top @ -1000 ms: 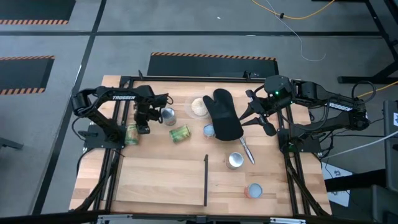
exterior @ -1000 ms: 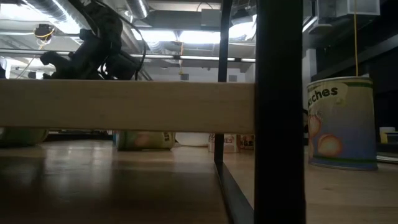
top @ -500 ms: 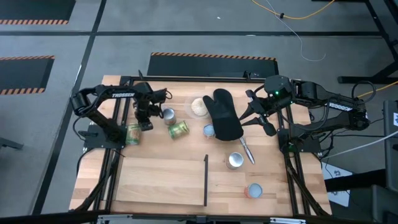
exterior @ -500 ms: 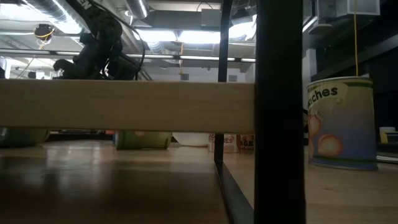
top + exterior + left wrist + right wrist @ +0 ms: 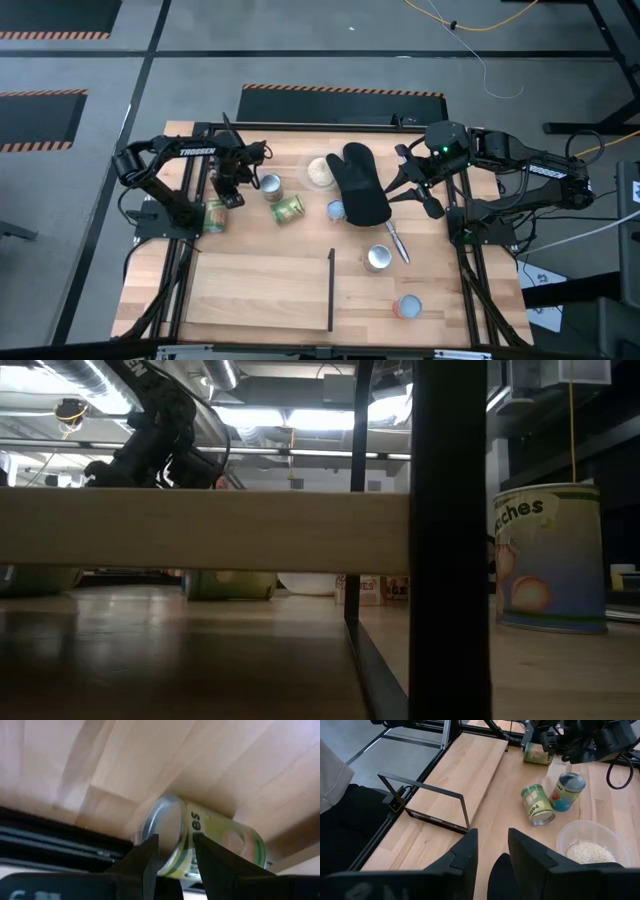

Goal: Pick and place cans onto a shelf
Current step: Put the left green canned orange on the shelf

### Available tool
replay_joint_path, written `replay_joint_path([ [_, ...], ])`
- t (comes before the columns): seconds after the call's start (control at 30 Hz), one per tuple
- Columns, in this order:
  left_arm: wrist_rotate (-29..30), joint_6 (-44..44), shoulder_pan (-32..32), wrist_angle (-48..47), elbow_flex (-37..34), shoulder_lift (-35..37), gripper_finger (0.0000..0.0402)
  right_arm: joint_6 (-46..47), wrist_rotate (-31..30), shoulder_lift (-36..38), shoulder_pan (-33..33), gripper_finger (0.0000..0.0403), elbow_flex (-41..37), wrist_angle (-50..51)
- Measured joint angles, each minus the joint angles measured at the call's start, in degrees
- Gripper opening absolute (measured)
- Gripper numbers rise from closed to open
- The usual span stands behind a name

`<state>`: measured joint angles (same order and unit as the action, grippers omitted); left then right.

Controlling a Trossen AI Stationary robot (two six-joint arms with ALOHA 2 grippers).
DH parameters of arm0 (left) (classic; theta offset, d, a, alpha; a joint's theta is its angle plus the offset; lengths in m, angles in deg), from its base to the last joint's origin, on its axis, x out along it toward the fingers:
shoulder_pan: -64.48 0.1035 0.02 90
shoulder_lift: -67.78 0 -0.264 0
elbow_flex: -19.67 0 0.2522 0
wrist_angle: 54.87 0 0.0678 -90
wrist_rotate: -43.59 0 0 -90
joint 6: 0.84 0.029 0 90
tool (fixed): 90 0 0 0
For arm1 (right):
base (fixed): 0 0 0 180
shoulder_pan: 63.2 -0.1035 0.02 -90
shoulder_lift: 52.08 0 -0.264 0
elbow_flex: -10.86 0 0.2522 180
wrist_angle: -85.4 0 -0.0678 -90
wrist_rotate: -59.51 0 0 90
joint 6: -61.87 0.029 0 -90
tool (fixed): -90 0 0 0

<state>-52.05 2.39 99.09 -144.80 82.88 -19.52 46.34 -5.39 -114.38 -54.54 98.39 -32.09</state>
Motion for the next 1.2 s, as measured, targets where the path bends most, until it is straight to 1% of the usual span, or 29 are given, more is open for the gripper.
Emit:
replay_joint_path([
  [0.07,-1.43,-0.07,0.0,-0.52,0.0,0.0,0.0121,0.0,0.0,0.0,0.0,0.0112,0.0,0.0],
  [0.17,-6.09,-0.09,-0.02,-0.49,-0.77,0.04,0.0121,0.0,0.0,0.0,-0.02,0.0112,0.0,0.0],
  [0.23,-8.04,-0.09,-0.02,-0.48,-1.96,0.04,0.0121,0.0,0.0,0.0,-0.02,0.0112,0.0,0.0],
  [0.3,-8.92,-0.13,-0.02,-0.47,-3.57,0.04,0.0121,0.0,0.0,0.0,-0.02,0.0112,0.0,0.0],
  [0.43,-9.59,-2.96,-0.17,0.15,-5.94,0.04,0.012,0.0,0.0,0.0,-0.01,0.0112,0.0,0.0],
  [0.57,-10.29,-3.81,-0.17,0.07,-6.75,0.04,0.0113,0.0,0.0,0.0,-0.02,0.0112,0.0,0.0],
  [0.67,-10.35,-3.85,-0.17,0.05,-6.75,0.04,0.0099,0.0,0.0,0.0,0.0,0.0112,0.0,0.0],
  [0.83,-10.54,-3.72,-0.17,0.15,-6.74,0.04,0.0063,0.0,-0.02,0.0,0.0,0.0112,0.0,0.0],
  [1.03,-13.54,-2.97,-0.16,0.77,-6.91,-0.02,0.0012,0.0,0.0,0.0,0.0,0.0112,0.0,0.0],
  [1.2,-14.0,-3.0,-0.13,0.99,-6.91,-0.02,0.0007,0.0,0.0,0.0,0.01,0.0112,0.0,0.0],
])
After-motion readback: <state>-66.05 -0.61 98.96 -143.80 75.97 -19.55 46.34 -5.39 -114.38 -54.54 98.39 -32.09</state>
